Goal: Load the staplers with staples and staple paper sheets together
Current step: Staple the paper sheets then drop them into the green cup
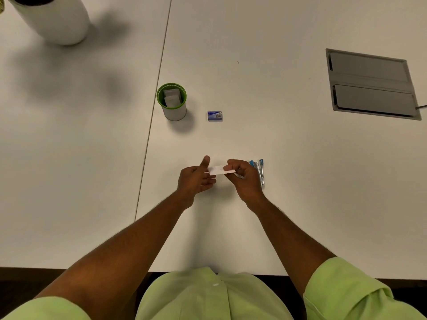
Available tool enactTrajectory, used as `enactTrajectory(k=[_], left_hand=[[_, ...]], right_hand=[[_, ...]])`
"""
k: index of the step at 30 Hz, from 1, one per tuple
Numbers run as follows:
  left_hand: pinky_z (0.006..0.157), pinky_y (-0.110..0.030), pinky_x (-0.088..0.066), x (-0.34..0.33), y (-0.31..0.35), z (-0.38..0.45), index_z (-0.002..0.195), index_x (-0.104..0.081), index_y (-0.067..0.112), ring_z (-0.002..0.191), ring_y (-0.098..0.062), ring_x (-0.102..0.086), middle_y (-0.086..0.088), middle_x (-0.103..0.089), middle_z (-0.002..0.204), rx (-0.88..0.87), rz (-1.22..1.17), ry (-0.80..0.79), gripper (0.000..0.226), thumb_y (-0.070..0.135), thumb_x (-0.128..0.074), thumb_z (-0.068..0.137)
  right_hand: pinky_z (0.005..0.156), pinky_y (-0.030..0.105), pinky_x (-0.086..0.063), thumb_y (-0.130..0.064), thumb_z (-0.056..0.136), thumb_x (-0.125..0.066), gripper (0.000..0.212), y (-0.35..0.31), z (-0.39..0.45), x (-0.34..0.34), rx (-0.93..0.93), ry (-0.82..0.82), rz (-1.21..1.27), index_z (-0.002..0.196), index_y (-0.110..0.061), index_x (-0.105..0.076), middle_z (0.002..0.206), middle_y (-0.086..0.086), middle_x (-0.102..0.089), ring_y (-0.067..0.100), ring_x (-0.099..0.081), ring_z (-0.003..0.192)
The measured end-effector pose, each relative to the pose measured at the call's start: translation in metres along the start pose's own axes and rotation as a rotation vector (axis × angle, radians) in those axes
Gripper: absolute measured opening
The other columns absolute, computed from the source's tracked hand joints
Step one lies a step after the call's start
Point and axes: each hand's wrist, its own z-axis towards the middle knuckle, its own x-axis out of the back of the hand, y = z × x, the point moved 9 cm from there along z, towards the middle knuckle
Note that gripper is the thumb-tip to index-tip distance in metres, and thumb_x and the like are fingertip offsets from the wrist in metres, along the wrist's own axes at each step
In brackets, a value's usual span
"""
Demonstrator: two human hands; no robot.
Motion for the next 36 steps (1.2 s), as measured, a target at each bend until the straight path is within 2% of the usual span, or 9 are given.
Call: enactTrajectory(k=[4, 6, 9, 13, 17, 21, 24, 29, 36], left_hand=[[0.077, -0.038, -0.063, -0.008, 0.005, -0.003, 0.105, -0.069, -0.002, 0.087, -0.032, -0.076, -0.023, -0.073, 0.106, -0.061, -0.002, -0.058, 0.027, 0.015, -0.078, 0.086], [0.076, -0.038, -0.063, -0.005, 0.008, -0.004, 0.103, -0.070, -0.003, 0.092, -0.032, -0.074, -0.022, -0.071, 0.107, -0.091, 0.013, -0.010, 0.021, 0.003, -0.077, 0.084], [0.078, -0.041, -0.063, -0.001, 0.011, -0.003, 0.102, -0.069, -0.002, 0.098, -0.034, -0.072, -0.021, -0.072, 0.104, -0.123, 0.048, 0.021, 0.019, 0.001, -0.077, 0.084], [0.075, -0.038, -0.063, 0.003, 0.013, -0.002, 0.100, -0.071, 0.001, 0.096, -0.033, -0.072, -0.020, -0.074, 0.101, -0.151, 0.080, 0.031, 0.018, 0.002, -0.077, 0.084], [0.072, -0.034, -0.062, -0.001, 0.013, -0.003, 0.101, -0.072, 0.001, 0.094, -0.034, -0.073, -0.020, -0.074, 0.100, -0.170, 0.086, 0.000, 0.019, 0.003, -0.078, 0.083], [0.074, -0.036, -0.063, -0.006, 0.012, -0.004, 0.106, -0.071, -0.001, 0.094, -0.034, -0.073, -0.020, -0.074, 0.102, -0.181, 0.112, -0.019, 0.024, 0.007, -0.077, 0.085], [0.074, -0.036, -0.063, -0.008, 0.011, -0.004, 0.109, -0.070, -0.003, 0.096, -0.035, -0.072, -0.021, -0.073, 0.105, -0.188, 0.121, -0.030, 0.021, 0.006, -0.072, 0.090], [0.071, -0.033, -0.063, -0.008, 0.009, -0.002, 0.110, -0.070, -0.003, 0.093, -0.031, -0.070, -0.020, -0.072, 0.103, -0.193, 0.135, -0.033, 0.019, 0.006, -0.066, 0.094], [0.079, -0.041, -0.063, -0.006, 0.005, 0.003, 0.108, -0.071, -0.002, 0.096, -0.034, -0.070, -0.022, -0.071, 0.103, -0.190, 0.143, -0.023, 0.016, 0.007, -0.062, 0.097]], right_hand=[[0.093, 0.030, -0.053, 0.000, 0.084, -0.076, 0.017, 0.001, -0.001, -0.003, 0.014, -0.033, -0.008, 0.093, -0.014, -0.073, 0.121, 0.007, -0.065, 0.022, -0.067, 0.105], [0.090, 0.038, -0.056, 0.004, 0.088, -0.068, 0.029, 0.006, -0.002, -0.004, -0.037, -0.022, 0.013, 0.102, -0.021, -0.070, 0.114, 0.001, -0.068, 0.018, -0.067, 0.104], [0.079, 0.039, -0.058, 0.007, 0.092, -0.052, 0.041, 0.022, -0.002, -0.004, -0.233, 0.035, 0.166, 0.121, -0.020, -0.059, 0.111, 0.005, -0.067, 0.023, -0.068, 0.099], [0.070, 0.035, -0.061, -0.007, 0.096, -0.050, 0.023, 0.028, -0.002, -0.007, -0.374, 0.031, 0.274, 0.110, -0.013, -0.066, 0.108, 0.015, -0.070, 0.026, -0.071, 0.082], [0.070, 0.031, -0.062, -0.018, 0.092, -0.070, 0.022, 0.026, 0.000, -0.015, -0.310, -0.038, 0.150, 0.113, -0.013, -0.067, 0.108, 0.009, -0.071, 0.024, -0.070, 0.094], [0.068, 0.028, -0.062, -0.019, 0.081, -0.082, 0.022, 0.021, 0.001, -0.016, -0.220, -0.040, 0.047, 0.094, -0.025, -0.065, 0.093, -0.001, -0.071, 0.016, -0.070, 0.085], [0.067, 0.027, -0.062, -0.014, 0.082, -0.081, 0.021, 0.022, 0.003, -0.013, -0.206, -0.024, 0.029, 0.092, -0.022, -0.065, 0.091, -0.003, -0.070, 0.014, -0.068, 0.083], [0.071, 0.029, -0.062, -0.009, 0.091, -0.070, 0.025, 0.030, 0.004, -0.008, -0.243, -0.003, 0.003, 0.115, -0.003, -0.065, 0.104, 0.008, -0.068, 0.025, -0.067, 0.097], [0.073, 0.032, -0.062, -0.001, 0.097, -0.059, 0.025, 0.033, 0.004, -0.004, -0.239, 0.002, -0.009, 0.120, 0.005, -0.064, 0.115, 0.015, -0.064, 0.027, -0.064, 0.100]])
